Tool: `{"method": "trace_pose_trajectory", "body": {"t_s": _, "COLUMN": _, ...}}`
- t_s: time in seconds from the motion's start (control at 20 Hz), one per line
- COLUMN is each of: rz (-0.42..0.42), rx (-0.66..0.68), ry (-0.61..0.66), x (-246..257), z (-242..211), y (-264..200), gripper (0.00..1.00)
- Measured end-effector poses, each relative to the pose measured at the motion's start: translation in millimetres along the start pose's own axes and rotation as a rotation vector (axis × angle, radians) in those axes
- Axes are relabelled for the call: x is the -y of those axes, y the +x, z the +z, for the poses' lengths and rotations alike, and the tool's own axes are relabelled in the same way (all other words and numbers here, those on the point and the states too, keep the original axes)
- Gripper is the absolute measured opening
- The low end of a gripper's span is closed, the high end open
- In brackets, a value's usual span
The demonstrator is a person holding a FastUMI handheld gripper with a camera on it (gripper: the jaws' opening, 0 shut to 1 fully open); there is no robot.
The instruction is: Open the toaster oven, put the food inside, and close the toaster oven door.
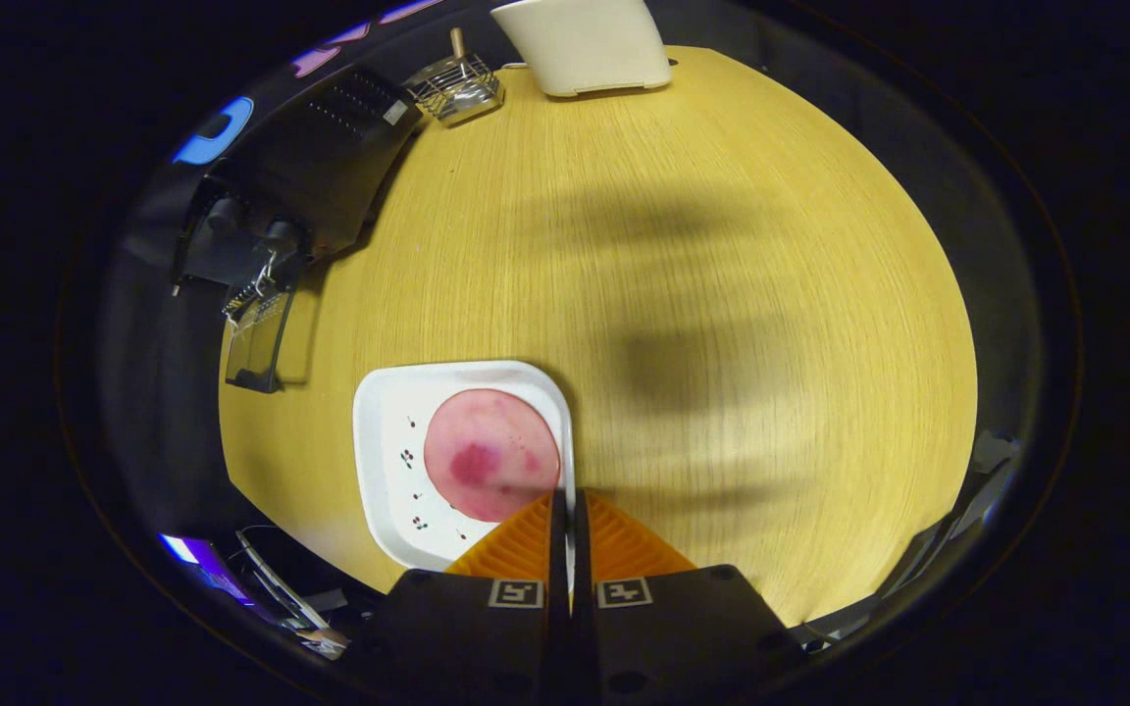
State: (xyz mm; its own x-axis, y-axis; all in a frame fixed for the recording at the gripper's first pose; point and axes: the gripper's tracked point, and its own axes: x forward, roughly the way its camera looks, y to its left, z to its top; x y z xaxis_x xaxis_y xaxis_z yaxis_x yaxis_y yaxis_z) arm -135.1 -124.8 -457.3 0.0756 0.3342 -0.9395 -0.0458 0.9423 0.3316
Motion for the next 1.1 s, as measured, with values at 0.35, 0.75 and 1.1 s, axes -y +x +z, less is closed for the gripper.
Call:
{"method": "trace_pose_trajectory", "body": {"t_s": 0.35, "rz": 0.246, "rx": 0.087, "ry": 0.205, "x": -7.0, "z": -12.7, "y": -10.9, "gripper": 0.05}}
{"method": "trace_pose_trajectory", "body": {"t_s": 0.75, "rz": 0.345, "rx": 0.192, "ry": 0.345, "x": -24.9, "z": -10.4, "y": -30.3, "gripper": 0.05}}
{"method": "trace_pose_trajectory", "body": {"t_s": 1.1, "rz": 0.395, "rx": 0.227, "ry": 0.407, "x": -87.8, "z": -8.9, "y": -57.2, "gripper": 0.05}}
